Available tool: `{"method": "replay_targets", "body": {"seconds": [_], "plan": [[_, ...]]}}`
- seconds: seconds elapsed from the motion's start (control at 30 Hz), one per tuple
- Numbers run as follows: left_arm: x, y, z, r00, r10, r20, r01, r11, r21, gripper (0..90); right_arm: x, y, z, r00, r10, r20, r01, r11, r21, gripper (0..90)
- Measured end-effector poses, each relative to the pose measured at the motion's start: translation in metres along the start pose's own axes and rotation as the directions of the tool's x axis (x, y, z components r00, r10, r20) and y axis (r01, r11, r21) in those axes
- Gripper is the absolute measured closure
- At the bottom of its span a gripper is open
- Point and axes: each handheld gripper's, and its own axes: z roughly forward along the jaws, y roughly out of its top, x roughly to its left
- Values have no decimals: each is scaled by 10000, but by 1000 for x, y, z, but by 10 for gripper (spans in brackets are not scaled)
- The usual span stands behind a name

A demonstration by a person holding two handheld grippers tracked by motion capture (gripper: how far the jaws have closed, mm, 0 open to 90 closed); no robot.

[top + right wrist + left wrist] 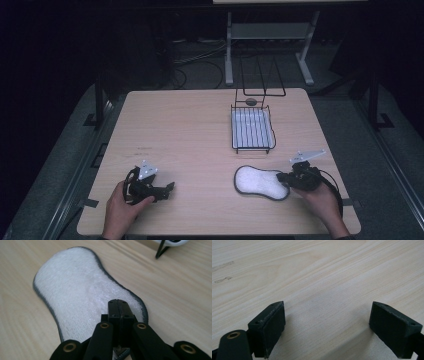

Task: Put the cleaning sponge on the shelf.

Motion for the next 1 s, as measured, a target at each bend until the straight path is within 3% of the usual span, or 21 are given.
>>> {"method": "replay_targets", "body": {"seconds": [0.43,0.63,0.73,0.83,1.0], "plan": [[0,0,0,10000,-35,5,35,10000,-25,127,-32,19,11,9987,340,391,-331,9991,-248,899],[0,0,0,10000,-34,6,35,10000,-16,127,-40,20,13,9977,479,486,-456,9978,-483,898],[0,0,0,10000,-33,6,33,10000,-23,127,-38,20,9,9977,450,513,-421,9975,-566,898],[0,0,0,10000,-36,7,36,10000,-27,127,-30,22,6,9988,420,262,-398,9960,-795,898],[0,0,0,10000,-30,3,30,10000,-27,127,-9,27,11,9998,-83,-180,71,9977,-674,898]]}}
